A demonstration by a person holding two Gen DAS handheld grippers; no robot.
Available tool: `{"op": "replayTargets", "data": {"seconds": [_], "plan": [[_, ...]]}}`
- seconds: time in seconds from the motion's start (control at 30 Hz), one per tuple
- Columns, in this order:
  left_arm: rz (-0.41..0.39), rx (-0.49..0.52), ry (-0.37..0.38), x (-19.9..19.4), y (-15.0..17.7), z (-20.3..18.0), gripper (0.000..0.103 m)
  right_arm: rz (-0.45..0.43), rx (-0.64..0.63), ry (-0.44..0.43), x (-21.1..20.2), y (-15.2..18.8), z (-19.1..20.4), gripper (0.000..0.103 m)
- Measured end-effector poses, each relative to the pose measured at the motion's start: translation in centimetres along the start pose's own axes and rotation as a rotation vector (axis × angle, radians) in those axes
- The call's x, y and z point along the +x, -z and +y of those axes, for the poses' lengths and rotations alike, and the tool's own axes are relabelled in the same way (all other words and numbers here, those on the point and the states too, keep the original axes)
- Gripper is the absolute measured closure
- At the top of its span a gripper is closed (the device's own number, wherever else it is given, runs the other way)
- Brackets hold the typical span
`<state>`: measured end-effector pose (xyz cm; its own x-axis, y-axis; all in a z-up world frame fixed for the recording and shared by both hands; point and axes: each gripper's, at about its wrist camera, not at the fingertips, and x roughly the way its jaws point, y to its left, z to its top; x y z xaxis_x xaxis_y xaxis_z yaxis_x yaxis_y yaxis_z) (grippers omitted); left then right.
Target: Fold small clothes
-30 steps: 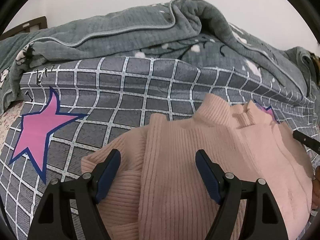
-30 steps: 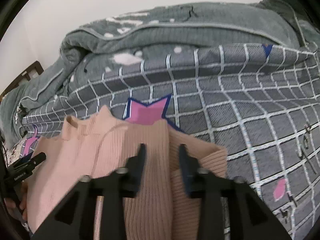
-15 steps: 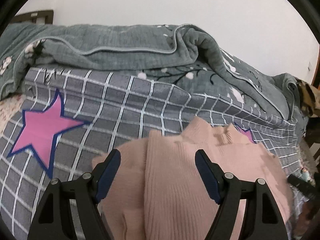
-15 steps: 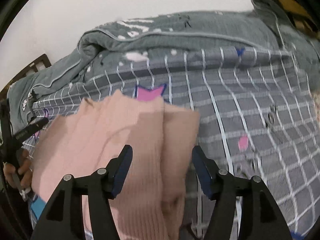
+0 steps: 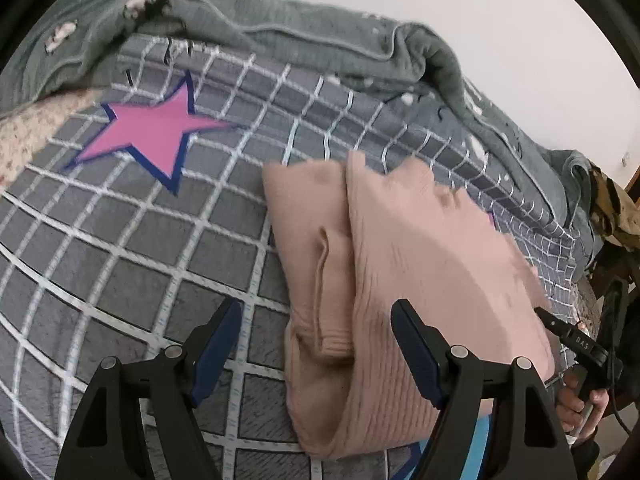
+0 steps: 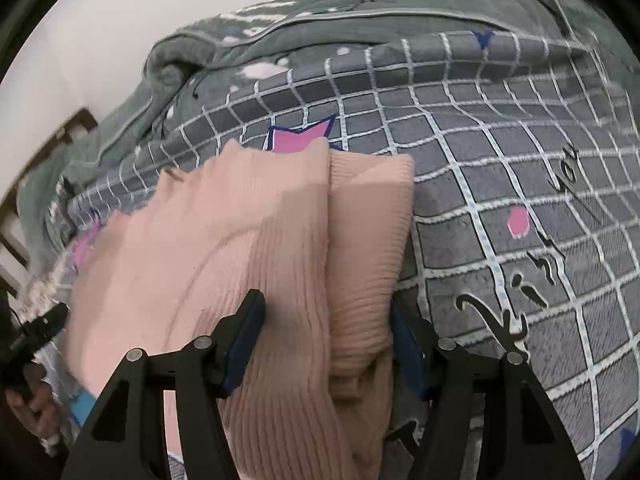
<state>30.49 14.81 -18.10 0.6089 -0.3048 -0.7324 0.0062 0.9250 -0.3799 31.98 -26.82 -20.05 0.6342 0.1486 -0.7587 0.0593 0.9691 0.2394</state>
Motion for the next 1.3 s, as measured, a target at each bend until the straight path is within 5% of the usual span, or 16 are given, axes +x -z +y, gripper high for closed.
{"op": "replayTargets", "data": {"seconds": [0.27, 0.47, 0.5, 0.53, 0.6, 0.63, 0.93, 1.3], "plan": [[0.033, 0.022, -0.009, 2.6, -1.3, -1.1, 0.024, 0.002, 0.010, -0.042, 0.8, 0.0, -0.7, 0.039], [0.047, -0.015, 0.007, 3.9, -2.5, -1.4, 0.068, 0.012, 0.000, -0.049, 1.9, -1.1, -0.7, 0.039], [0.041, -0.035, 0.005, 3.8, -2.7, -1.5, 0.077, 0.015, -0.003, -0.050, 2.0, -1.3, -0.7, 0.044], [0.040, -0.045, 0.008, 3.7, -2.9, -1.7, 0.080, 0.017, -0.013, -0.059, 2.1, -1.4, -0.5, 0.058], [0.034, -0.039, -0.007, 3.4, -3.0, -2.1, 0.081, -0.003, -0.026, -0.088, 1.6, -1.4, -0.4, 0.079], [0.031, -0.034, -0.008, 3.0, -3.1, -2.4, 0.081, -0.021, -0.041, -0.094, 1.0, -1.4, -0.3, 0.081], [0.010, -0.068, 0.076, -3.0, -2.9, -3.6, 0.082, -0.121, -0.055, -0.094, -5.6, -0.7, 1.3, 0.084], [-0.001, 0.000, 0.064, -9.6, 3.6, -4.7, 0.082, -0.147, -0.129, -0.115, -14.0, 4.9, 2.5, 0.084]]}}
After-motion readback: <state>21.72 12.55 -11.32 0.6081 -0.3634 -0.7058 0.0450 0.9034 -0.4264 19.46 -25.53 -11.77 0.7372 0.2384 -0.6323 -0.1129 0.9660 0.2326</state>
